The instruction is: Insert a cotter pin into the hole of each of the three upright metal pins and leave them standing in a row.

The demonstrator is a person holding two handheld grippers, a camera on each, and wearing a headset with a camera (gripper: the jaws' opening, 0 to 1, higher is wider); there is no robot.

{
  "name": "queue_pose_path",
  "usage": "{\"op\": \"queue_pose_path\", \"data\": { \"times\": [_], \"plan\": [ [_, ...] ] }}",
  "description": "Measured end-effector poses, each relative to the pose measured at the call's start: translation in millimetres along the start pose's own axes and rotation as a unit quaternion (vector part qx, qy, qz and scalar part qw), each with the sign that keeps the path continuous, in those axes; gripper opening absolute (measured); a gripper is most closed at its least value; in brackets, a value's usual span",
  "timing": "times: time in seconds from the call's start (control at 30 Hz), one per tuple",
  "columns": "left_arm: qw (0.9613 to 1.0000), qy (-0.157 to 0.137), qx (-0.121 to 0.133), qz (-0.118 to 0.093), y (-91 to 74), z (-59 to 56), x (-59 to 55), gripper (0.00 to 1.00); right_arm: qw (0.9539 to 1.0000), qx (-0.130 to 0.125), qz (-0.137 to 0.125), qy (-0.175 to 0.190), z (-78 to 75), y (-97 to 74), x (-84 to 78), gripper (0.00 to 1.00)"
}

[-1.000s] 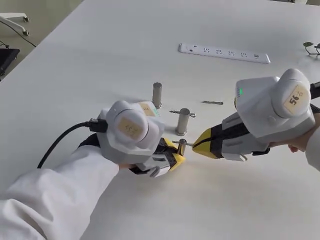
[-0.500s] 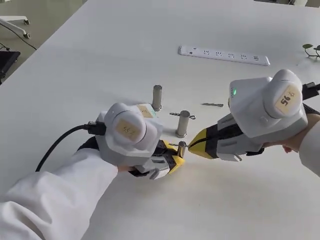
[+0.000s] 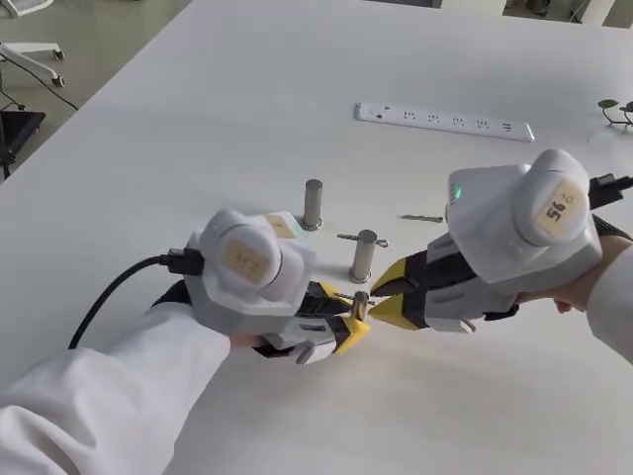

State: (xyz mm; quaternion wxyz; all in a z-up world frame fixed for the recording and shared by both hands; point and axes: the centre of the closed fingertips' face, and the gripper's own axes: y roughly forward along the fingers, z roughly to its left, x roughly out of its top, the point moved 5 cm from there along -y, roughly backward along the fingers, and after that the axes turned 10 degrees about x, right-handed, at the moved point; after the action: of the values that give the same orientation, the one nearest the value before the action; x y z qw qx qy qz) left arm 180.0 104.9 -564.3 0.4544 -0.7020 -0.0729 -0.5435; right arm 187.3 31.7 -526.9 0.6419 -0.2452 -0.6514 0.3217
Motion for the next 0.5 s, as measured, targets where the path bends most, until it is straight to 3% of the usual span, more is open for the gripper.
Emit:
{"op": "queue_pose_path", "data": {
  "times": [0.17, 0.33, 0.5],
  "plan": [
    [0.9999, -0.008, -0.008, -0.003, -8.7, 1.7, -1.9, 0.31, 0.9999, -0.002, -0.012, 0.004, 0.0, 0.4, 4.1, 0.11],
    [0.9991, -0.033, -0.013, -0.025, -20.6, 3.6, 0.7, 0.51, 0.9998, -0.002, -0.017, 0.012, 1.6, 4.3, 3.8, 0.12],
    [0.9985, -0.045, -0.018, -0.027, -32.7, 7.4, -0.9, 0.66, 0.9992, -0.006, -0.029, 0.025, 2.7, 8.5, 4.5, 0.11]
  ]
}}
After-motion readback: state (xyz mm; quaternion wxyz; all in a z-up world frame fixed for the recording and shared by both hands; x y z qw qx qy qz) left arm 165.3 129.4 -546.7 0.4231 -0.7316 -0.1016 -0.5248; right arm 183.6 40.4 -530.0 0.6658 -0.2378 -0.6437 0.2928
